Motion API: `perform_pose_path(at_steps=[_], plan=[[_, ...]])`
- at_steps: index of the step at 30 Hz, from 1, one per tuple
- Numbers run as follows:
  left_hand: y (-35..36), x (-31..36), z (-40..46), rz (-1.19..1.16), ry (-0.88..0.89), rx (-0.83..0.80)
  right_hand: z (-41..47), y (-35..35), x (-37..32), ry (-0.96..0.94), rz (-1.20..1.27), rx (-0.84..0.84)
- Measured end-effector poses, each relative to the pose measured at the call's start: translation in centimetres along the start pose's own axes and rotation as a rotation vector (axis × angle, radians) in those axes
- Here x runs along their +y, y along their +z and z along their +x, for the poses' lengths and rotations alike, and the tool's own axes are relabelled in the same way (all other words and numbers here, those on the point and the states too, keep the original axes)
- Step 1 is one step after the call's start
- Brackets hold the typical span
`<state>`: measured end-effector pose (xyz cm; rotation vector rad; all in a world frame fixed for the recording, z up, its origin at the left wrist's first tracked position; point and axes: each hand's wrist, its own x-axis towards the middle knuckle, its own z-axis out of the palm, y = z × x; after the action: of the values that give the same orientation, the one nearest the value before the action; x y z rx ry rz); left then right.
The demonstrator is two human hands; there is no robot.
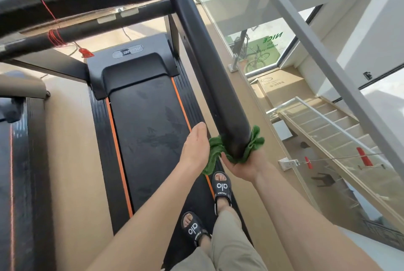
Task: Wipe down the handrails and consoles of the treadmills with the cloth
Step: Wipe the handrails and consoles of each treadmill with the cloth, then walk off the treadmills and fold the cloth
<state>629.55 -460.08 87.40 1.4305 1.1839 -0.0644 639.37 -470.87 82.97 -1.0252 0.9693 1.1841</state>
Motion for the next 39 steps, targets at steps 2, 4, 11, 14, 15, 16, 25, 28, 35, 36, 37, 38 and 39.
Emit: perform_pose_path(at_steps=[2,4,11,14,15,16,25,28,35,36,37,38,39], plan=[[-0.3,-0.4,0.2,0.032,0.001,0.004,0.0,0.4,1.6,0.013,0.193,0.014],[-0.7,-1.4,0.3,0.116,0.021,-0.019,-0.5,1.5,2.7,0.051,0.3,0.059],[-3.1,-1.8,-0.1,-0.197,-0.041,-0.125,-5.1,7.5,4.4,0.04,0.332,0.004],[-6.4,-0.9,-1.5,-0.458,-0.056,-0.102,-7.1,9.5,6.3,-0.179,-0.172,-0.159],[-7.6,-0.9,-1.9,-0.46,-0.017,-0.086,-7.6,10.0,6.8,-0.216,-0.349,-0.209],[-9.0,-1.2,-2.4,-0.467,0.011,-0.069,-8.1,10.4,7.5,-0.231,-0.492,-0.244],[-19.7,-6.7,-7.8,-0.567,0.035,-0.057,-10.2,15.3,14.8,-0.141,-1.009,-0.403],[-22.7,-9.0,-9.7,-0.608,0.048,-0.053,-10.8,16.6,18.1,-0.154,-1.209,-0.553],[-28.3,-14.4,-14.1,-0.684,0.016,0.16,-10.1,19.5,25.5,0.082,-1.351,-0.772],[-28.8,-15.2,-14.4,-0.696,-0.005,0.195,-9.9,19.9,26.2,0.103,-1.383,-0.787],[-29.6,-16.0,-14.9,-0.725,-0.024,0.239,-9.8,20.4,27.2,0.128,-1.425,-0.801],[-30.2,-16.7,-15.2,-0.754,-0.039,0.276,-9.6,20.9,28.2,0.148,-1.464,-0.812],[-30.6,-17.2,-15.6,-0.775,-0.053,0.32,-9.5,21.2,28.9,0.146,-1.499,-0.816]])
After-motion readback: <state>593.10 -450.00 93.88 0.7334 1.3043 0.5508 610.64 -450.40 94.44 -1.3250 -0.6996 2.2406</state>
